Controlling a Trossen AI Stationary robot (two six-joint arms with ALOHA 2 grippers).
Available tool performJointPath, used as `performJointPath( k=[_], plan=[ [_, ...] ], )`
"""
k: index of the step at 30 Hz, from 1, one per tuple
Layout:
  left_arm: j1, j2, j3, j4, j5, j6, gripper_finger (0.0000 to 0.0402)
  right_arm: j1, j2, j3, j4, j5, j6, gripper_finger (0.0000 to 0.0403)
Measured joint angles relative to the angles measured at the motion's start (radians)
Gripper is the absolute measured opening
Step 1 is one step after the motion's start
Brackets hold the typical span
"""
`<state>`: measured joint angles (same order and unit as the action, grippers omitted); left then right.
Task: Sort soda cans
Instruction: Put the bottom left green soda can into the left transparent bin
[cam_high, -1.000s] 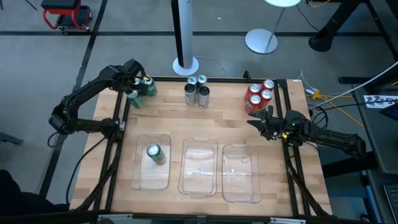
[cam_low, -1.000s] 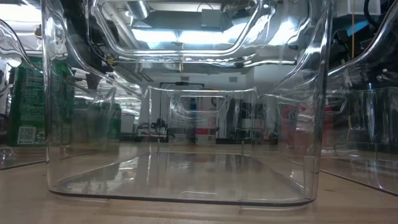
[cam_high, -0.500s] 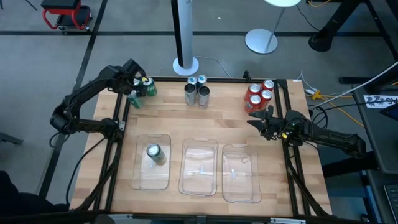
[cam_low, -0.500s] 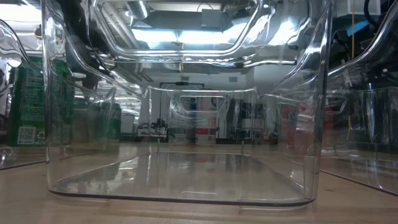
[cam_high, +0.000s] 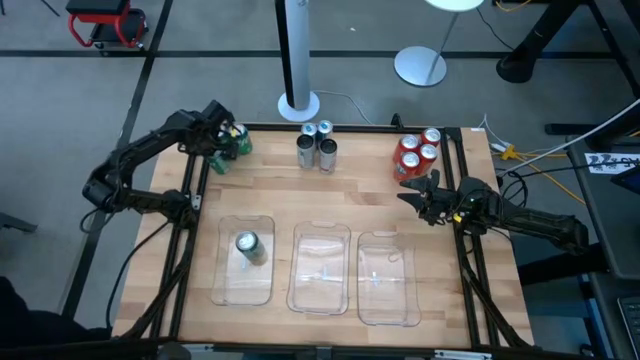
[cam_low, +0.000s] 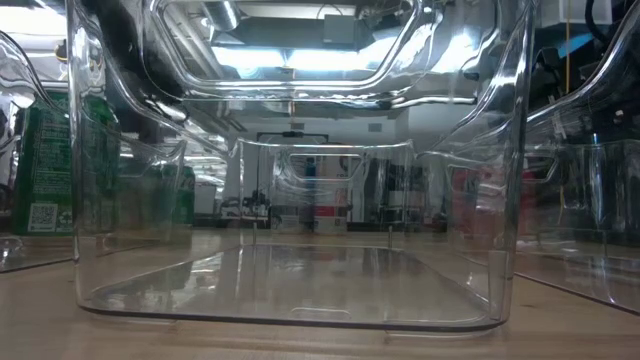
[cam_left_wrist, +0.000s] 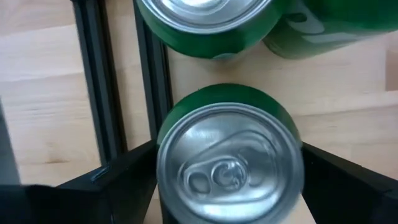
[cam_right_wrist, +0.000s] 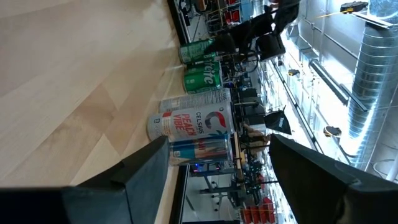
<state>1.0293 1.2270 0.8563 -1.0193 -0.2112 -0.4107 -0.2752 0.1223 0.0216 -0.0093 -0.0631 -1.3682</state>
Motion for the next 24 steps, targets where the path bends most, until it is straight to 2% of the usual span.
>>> performJointPath(
  k=[9,15,24],
  plan=[
    [-0.004,0.0,-0.077,0.099,-0.009,-0.001,0.0334,0.0,0.0,0.0,0.001,0.0,-0.001,0.0278],
    [-0.004,-0.001,-0.083,0.104,-0.009,0.023,0.0299,0.0,0.0,0.0,0.002,0.0,-0.002,0.0278],
    [-0.004,-0.021,-0.084,0.076,0.013,0.073,0.0299,0.0,0.0,0.0,0.002,0.0,-0.002,0.0278]
  ],
)
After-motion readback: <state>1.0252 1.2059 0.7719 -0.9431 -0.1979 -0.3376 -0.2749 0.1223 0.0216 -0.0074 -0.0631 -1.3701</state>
